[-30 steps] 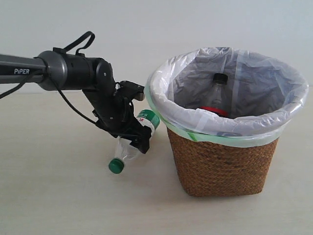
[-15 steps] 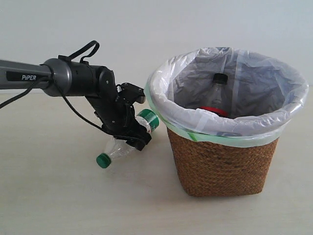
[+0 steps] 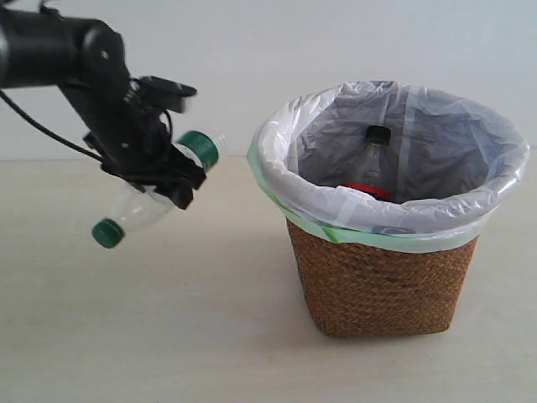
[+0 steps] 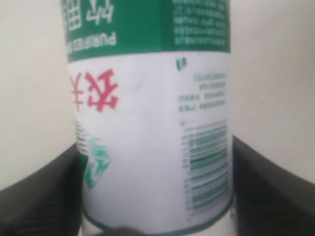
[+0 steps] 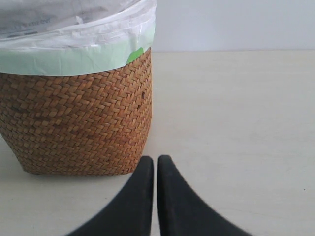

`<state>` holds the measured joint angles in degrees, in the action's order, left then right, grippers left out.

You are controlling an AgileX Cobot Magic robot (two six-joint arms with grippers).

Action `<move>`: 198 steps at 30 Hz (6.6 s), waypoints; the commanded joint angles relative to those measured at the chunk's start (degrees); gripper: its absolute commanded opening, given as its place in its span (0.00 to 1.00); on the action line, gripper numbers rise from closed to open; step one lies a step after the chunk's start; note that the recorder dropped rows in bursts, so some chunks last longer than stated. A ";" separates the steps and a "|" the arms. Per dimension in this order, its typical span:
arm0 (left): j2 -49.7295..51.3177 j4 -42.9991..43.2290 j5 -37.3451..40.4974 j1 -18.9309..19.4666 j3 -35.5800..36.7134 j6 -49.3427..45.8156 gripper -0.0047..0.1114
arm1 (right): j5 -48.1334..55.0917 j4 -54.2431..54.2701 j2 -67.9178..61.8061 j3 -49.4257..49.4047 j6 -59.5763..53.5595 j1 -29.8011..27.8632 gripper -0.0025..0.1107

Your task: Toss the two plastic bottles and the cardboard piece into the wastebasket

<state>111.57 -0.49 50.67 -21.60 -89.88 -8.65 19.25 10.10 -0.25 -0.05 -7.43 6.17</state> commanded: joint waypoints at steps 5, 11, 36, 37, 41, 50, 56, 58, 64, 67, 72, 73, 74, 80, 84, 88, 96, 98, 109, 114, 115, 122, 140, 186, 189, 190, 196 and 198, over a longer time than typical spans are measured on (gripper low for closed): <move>-21.41 -0.11 0.09 8.02 13.32 7.28 0.07 | -0.36 -0.29 0.25 0.05 -0.23 -0.30 0.02; -33.07 1.92 3.76 13.08 19.64 9.52 0.07 | -0.36 -0.29 0.25 0.05 -0.23 -0.30 0.02; -27.33 -15.52 1.53 20.44 27.82 -4.73 0.07 | -0.36 -0.29 0.25 0.05 -0.23 -0.30 0.02; -25.70 -29.79 -0.45 19.61 27.51 -16.80 0.07 | -0.36 -0.29 0.25 0.05 -0.23 -0.30 0.02; -19.14 -81.14 6.80 13.07 22.33 -57.64 0.23 | -0.36 -0.29 0.25 0.05 -0.23 -0.30 0.02; -11.29 -82.87 1.14 0.36 -8.15 -31.85 0.83 | -0.36 -0.29 0.25 0.05 -0.23 -0.30 0.02; -11.14 -57.27 -1.13 -0.24 -9.77 -15.47 0.83 | -0.36 -0.29 0.25 0.05 -0.23 -0.30 0.02; -11.14 -49.81 1.70 0.43 -9.77 -9.77 0.83 | -0.36 -0.29 0.25 0.05 -0.23 -0.30 0.02; -11.26 -35.65 11.58 3.26 -9.77 -0.89 0.81 | -0.36 -0.29 0.25 0.05 -0.23 -0.30 0.02; -11.26 -28.31 17.88 5.25 -9.77 2.83 0.78 | -0.36 -0.29 0.25 0.05 -0.23 -0.30 0.02; -12.14 -13.10 19.29 6.58 -8.42 7.29 0.66 | -0.36 -0.29 0.25 0.05 -0.23 -0.30 0.02; -12.87 -10.26 19.29 6.58 -7.25 7.97 0.59 | -0.36 -0.29 0.25 0.05 -0.23 -0.30 0.02; -13.53 -8.17 19.29 6.58 -6.19 8.31 0.50 | -0.36 -0.29 0.25 0.05 -0.23 -0.30 0.02; -17.27 -1.72 19.29 6.58 -1.76 7.21 0.08 | -0.36 -0.29 0.25 0.05 -0.23 -0.30 0.02; -21.71 0.49 19.29 6.58 0.70 5.82 0.08 | -0.36 -0.29 0.25 0.05 -0.23 -0.30 0.02; -28.03 0.49 19.29 6.68 4.47 6.62 0.08 | -0.36 -0.29 0.25 0.05 -0.23 -0.30 0.02; -46.12 -1.48 5.22 6.68 19.46 11.39 0.08 | -0.36 -0.29 0.25 0.05 -0.23 -0.30 0.02; -53.08 -3.69 -1.34 6.68 27.18 12.74 0.08 | -0.36 -0.29 0.25 0.05 -0.23 -0.30 0.02; -82.25 -17.79 -20.43 6.68 61.73 14.92 0.08 | -0.36 -0.29 0.25 0.05 -0.23 -0.30 0.02; -86.60 -19.14 -16.73 6.68 64.78 14.06 0.08 | -0.36 -0.29 0.25 0.05 -0.23 -0.30 0.02; -87.16 -19.14 -16.72 6.68 65.07 13.76 0.08 | -0.36 -0.29 0.25 0.05 -0.23 -0.30 0.02; -88.09 -19.14 -16.82 6.68 65.07 13.76 0.08 | -0.36 -0.29 0.25 0.05 -0.23 -0.30 0.02; -109.79 -19.68 -46.17 23.28 78.26 0.90 0.08 | -0.36 -0.29 0.25 0.05 -0.23 -0.30 0.02; -111.57 0.49 -33.15 26.64 89.88 15.75 0.08 | -0.36 -0.29 0.25 0.05 -0.23 -0.30 0.02; -111.57 0.49 -33.15 26.64 89.88 15.75 0.08 | -0.36 -0.29 0.25 0.05 -0.23 -0.30 0.02; -111.57 0.49 -33.15 26.64 89.88 15.75 0.08 | -0.36 -0.29 0.25 0.05 -0.23 -0.30 0.02; -111.57 0.49 -33.15 26.64 89.88 15.75 0.08 | -0.36 -0.29 0.25 0.05 -0.23 -0.30 0.02; -111.57 0.49 -33.15 26.64 89.88 15.75 0.08 | -0.36 -0.29 0.25 0.05 -0.23 -0.30 0.02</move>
<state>0.22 0.00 17.58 4.94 -0.20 6.52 19.25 10.10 -0.25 -0.05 -7.43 6.17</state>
